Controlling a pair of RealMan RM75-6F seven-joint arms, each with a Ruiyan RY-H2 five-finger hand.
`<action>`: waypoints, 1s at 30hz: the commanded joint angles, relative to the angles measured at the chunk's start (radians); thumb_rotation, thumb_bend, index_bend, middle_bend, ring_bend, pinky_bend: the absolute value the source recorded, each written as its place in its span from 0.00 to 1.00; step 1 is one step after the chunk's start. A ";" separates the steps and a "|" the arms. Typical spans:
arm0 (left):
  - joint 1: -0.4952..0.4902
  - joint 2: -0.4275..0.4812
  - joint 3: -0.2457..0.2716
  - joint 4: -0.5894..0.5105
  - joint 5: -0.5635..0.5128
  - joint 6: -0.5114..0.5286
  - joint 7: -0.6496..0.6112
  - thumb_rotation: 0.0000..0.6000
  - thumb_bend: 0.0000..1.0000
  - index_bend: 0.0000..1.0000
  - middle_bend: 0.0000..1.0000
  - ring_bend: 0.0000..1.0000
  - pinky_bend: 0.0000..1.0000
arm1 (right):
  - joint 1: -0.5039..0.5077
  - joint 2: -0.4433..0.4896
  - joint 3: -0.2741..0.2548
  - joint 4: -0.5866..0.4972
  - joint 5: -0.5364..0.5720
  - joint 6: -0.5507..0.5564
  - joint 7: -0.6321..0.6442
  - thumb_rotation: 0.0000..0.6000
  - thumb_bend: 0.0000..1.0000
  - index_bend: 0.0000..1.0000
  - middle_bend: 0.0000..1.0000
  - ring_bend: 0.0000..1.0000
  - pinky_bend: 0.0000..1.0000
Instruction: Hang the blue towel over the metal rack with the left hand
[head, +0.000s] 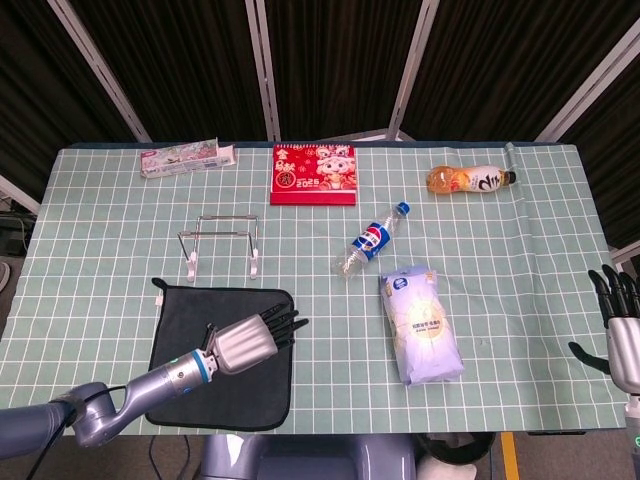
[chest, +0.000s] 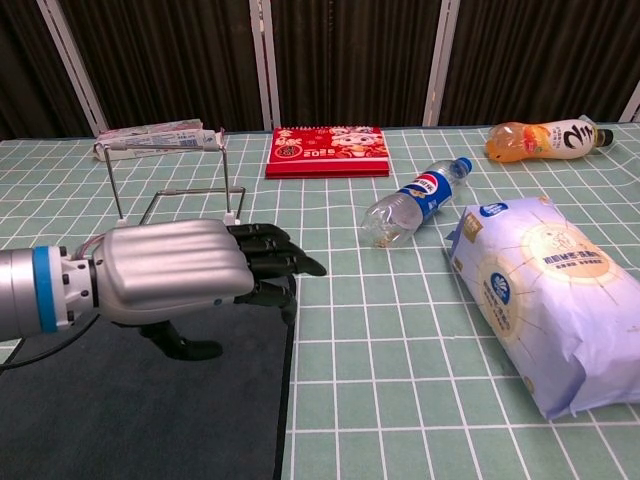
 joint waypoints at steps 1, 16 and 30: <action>-0.014 -0.025 0.016 0.027 0.000 -0.001 -0.006 1.00 0.37 0.29 0.00 0.00 0.00 | 0.000 0.002 0.001 -0.001 0.002 -0.001 0.005 1.00 0.00 0.00 0.00 0.00 0.00; -0.045 -0.150 0.045 0.138 -0.040 0.001 0.005 1.00 0.43 0.32 0.00 0.00 0.00 | -0.002 0.012 0.001 0.002 0.007 -0.002 0.032 1.00 0.00 0.00 0.00 0.00 0.00; -0.060 -0.182 0.062 0.167 -0.081 -0.002 0.019 1.00 0.43 0.32 0.00 0.00 0.00 | -0.002 0.017 0.001 0.001 0.011 -0.007 0.042 1.00 0.00 0.00 0.00 0.00 0.00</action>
